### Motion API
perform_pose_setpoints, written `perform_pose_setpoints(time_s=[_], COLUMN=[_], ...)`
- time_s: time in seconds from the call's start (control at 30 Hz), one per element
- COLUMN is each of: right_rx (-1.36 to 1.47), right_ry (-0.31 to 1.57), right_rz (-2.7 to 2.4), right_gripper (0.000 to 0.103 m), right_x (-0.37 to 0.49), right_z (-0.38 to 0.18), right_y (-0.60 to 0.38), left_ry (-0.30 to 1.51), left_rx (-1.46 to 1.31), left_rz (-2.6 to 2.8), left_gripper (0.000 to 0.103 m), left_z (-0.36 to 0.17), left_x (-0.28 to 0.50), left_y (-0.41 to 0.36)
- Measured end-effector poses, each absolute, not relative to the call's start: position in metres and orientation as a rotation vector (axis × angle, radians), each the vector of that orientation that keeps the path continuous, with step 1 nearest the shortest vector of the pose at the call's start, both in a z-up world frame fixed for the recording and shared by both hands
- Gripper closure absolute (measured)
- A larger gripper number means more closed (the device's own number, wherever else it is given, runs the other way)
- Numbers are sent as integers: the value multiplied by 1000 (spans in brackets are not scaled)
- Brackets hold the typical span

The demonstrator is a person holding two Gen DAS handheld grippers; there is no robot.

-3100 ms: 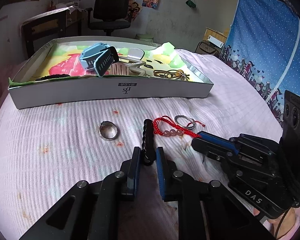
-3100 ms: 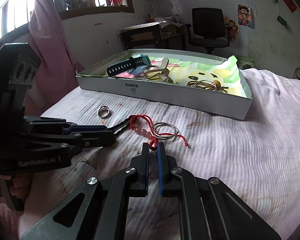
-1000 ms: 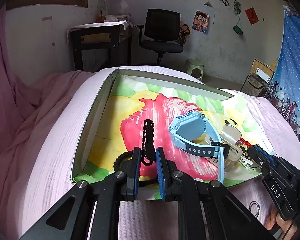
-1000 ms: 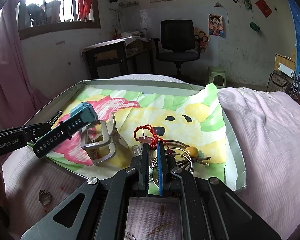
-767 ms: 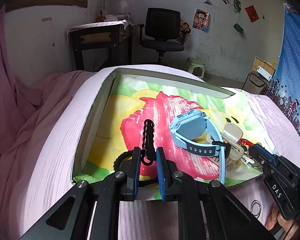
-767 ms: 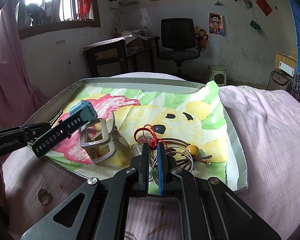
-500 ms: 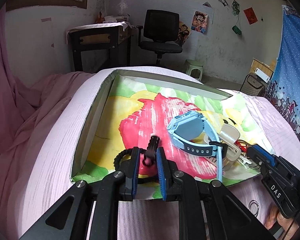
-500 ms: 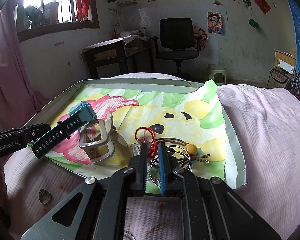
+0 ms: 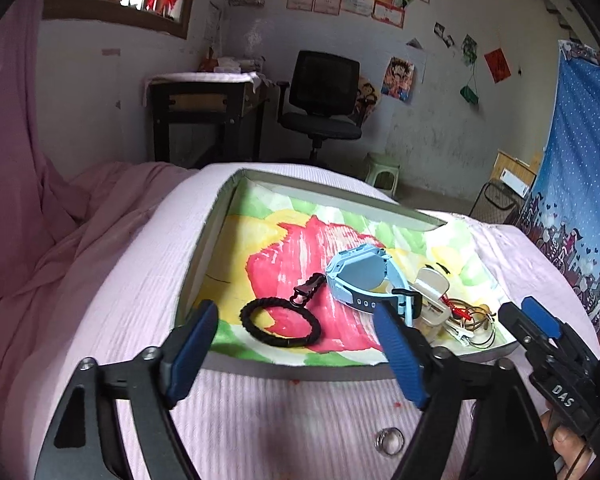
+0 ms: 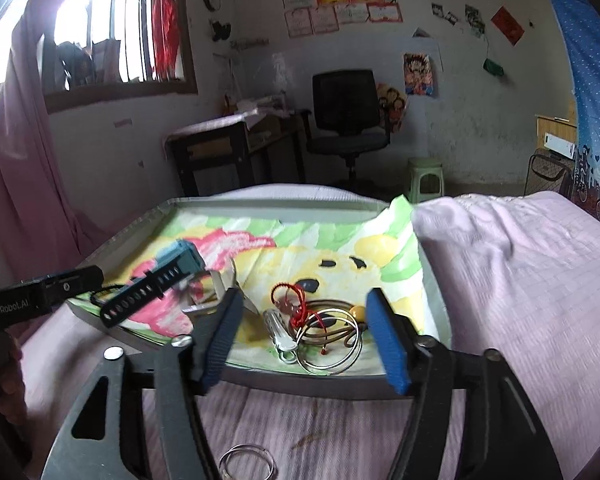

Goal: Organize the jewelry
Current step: 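Open the left tool over the tray while the right tool releases the red bracelet, then withdraw both tools from the tray toward the two loose silver rings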

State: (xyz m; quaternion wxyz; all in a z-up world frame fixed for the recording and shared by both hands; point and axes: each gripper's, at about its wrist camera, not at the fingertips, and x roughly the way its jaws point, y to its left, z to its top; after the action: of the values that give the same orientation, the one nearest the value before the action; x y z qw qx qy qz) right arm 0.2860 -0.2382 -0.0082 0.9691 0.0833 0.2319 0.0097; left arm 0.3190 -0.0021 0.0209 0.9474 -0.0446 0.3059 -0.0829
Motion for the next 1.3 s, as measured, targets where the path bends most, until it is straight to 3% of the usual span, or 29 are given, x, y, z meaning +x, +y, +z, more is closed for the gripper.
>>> perform_pose_setpoints(time_s=[0.2,0.4,0.6,1.3], right_rx=[155,165,162,106], right_ry=[391,320,286,359], right_rz=[26,25,29,44], right_gripper=[25,10,3,2], right_x=[261,228,200,136], right_z=[9,25,33,18], right_y=[-238,-242,-248,-247], left_ry=[553,479,412,430], left_rx=[-65,-79,-75,1], left_rz=[-161,-159,-154,-158], left_gripper=[6,1,0,0], left_z=[30,39,45,26], left_x=[291,260,227,157], left_y=[-6,-5,-6,-4])
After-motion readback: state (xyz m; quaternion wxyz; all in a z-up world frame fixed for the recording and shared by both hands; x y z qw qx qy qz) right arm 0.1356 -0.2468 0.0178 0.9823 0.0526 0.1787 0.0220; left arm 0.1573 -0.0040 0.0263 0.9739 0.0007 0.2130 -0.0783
